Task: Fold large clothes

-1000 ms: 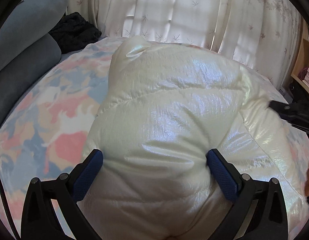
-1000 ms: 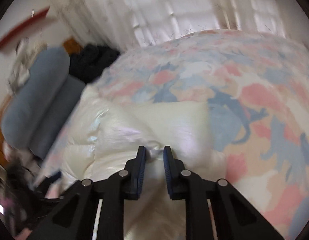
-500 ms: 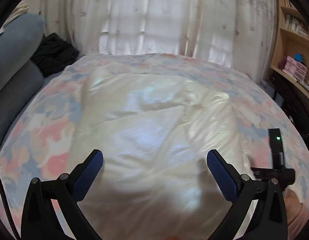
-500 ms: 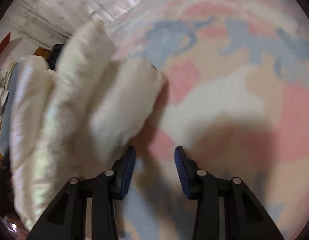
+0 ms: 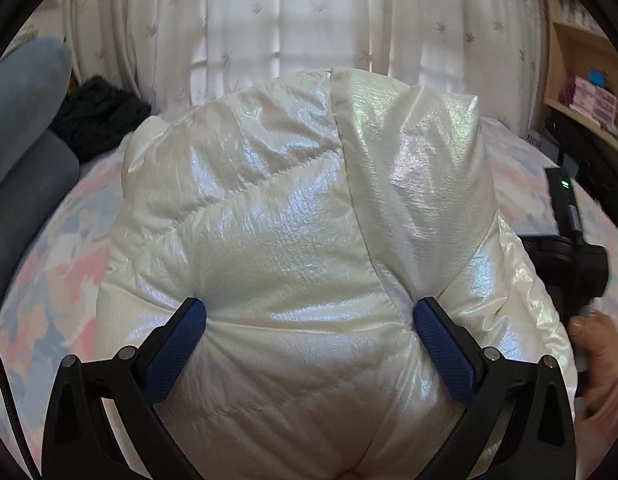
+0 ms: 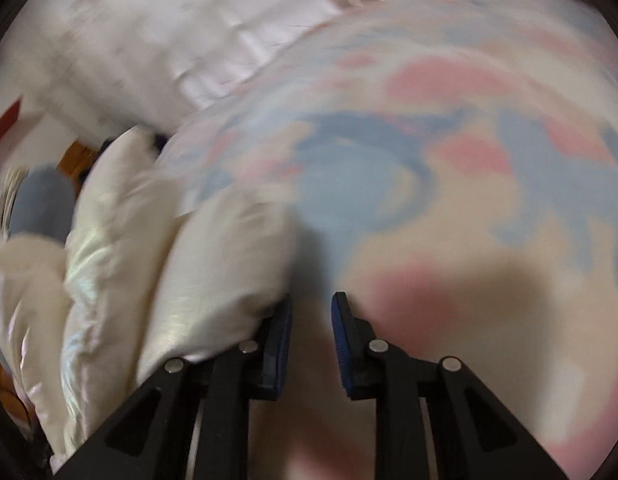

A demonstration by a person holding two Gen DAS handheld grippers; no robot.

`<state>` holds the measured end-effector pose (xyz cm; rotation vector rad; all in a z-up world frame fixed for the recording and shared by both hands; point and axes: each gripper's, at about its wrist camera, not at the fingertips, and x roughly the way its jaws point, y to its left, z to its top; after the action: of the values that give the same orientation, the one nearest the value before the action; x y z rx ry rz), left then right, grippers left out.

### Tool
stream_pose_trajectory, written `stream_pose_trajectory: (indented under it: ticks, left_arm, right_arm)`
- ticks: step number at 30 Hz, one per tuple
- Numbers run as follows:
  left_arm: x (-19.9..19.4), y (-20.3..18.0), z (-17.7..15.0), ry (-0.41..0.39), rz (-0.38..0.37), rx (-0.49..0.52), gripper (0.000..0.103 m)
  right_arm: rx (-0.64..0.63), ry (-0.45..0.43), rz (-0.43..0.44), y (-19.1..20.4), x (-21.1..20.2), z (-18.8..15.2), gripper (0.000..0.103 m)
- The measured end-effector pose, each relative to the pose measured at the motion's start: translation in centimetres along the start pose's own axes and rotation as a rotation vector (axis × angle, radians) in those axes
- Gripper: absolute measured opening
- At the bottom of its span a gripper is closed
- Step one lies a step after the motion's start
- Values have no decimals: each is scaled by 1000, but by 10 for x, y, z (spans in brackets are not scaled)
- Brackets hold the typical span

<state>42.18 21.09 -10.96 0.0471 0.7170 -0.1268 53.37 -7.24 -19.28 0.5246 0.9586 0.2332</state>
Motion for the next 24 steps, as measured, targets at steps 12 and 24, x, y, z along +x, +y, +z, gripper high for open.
stream_pose_trajectory:
  ticks: [12,24]
  left_arm:
    - [0,-11,2,67,44,4,102]
    - [-64,-32,-19,92,119,-46,102]
  right_arm:
    - [-209,291,165,37,-51,-113,21]
    - [-187,270,92,26,-106,-145,23]
